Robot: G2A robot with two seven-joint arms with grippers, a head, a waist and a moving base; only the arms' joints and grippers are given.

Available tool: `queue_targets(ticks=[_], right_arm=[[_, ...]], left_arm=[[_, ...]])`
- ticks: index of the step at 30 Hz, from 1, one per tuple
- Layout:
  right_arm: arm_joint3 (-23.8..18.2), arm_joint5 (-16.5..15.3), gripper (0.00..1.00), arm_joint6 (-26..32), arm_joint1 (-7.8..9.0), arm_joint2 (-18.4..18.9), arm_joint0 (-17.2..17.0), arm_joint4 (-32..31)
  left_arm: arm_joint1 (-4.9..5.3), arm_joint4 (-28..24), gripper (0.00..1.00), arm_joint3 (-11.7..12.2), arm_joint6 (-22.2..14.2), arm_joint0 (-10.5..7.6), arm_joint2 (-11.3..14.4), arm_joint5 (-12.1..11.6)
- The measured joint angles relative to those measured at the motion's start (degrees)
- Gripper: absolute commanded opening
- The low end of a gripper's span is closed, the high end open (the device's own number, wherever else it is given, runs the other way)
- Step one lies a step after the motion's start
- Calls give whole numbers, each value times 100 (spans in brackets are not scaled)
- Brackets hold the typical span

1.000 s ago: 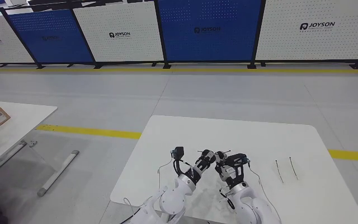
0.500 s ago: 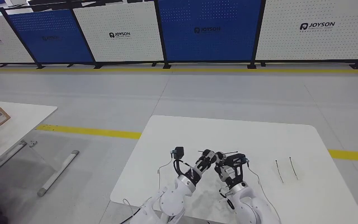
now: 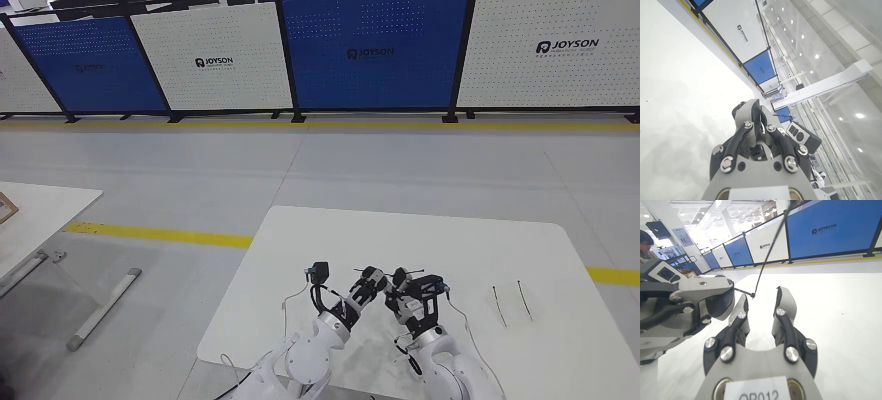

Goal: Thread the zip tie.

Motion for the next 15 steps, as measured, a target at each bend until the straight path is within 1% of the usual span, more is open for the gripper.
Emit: queue_targets(ticks=[8,10,11,15], right_arm=[[-71,37,26,-40,7,27,-21,-31],[-85,46,7,-35,8,28,-23,-39],[-89,50,0,-35,8,27,-23,-44],[-87,65,0,-40,5,12,-22,-54]], left_arm=[[1,19,0,1,-28,2,16,23],[1,25,0,-4,-28,6,19,24],[1,28,0,-5,-28,7,19,24],[2,30,0,-9,-17,12,13,16]])
